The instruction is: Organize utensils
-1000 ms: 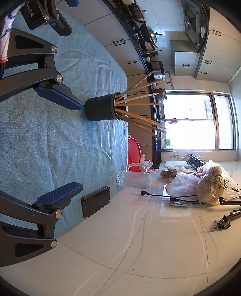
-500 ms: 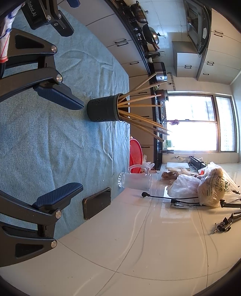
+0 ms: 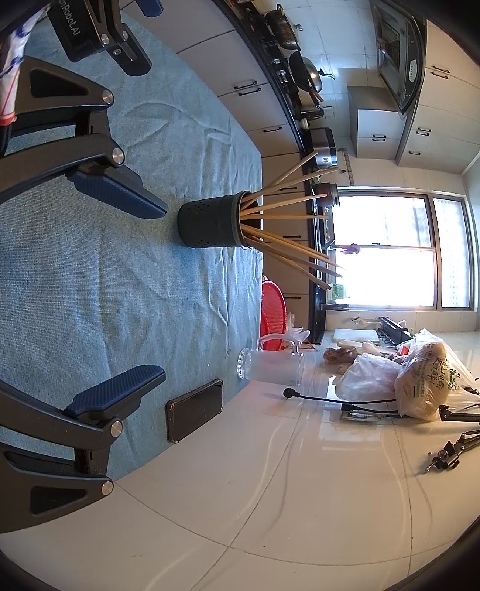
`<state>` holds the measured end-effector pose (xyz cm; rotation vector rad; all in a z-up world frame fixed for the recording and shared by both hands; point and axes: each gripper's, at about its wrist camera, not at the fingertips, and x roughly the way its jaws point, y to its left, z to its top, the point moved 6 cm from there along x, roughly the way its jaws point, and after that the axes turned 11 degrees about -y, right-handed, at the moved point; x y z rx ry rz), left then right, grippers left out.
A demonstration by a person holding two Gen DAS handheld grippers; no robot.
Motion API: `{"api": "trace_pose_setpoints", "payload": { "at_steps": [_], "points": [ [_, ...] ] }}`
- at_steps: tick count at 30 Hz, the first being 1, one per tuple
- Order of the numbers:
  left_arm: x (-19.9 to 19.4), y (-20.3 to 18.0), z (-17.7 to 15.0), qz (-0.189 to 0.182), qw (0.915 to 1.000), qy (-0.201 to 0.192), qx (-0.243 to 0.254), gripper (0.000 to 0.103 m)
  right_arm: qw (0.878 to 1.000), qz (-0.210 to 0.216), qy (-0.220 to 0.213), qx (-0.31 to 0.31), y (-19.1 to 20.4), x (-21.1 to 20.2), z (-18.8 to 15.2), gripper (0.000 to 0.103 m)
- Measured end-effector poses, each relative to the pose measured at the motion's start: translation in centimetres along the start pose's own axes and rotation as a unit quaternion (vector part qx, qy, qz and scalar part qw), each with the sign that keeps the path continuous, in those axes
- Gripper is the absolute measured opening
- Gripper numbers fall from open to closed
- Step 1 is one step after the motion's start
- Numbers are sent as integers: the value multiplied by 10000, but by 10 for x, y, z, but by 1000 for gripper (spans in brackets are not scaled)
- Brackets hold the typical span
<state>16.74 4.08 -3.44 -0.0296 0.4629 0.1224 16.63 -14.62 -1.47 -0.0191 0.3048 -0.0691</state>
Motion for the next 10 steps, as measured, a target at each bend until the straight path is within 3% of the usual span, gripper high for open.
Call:
{"api": "trace_pose_setpoints", "payload": {
  "at_steps": [10],
  "points": [
    [0,4,0,58,10000,-25,-17,103,9999,76,67,-81,7,2,-4,85]
  ]
}}
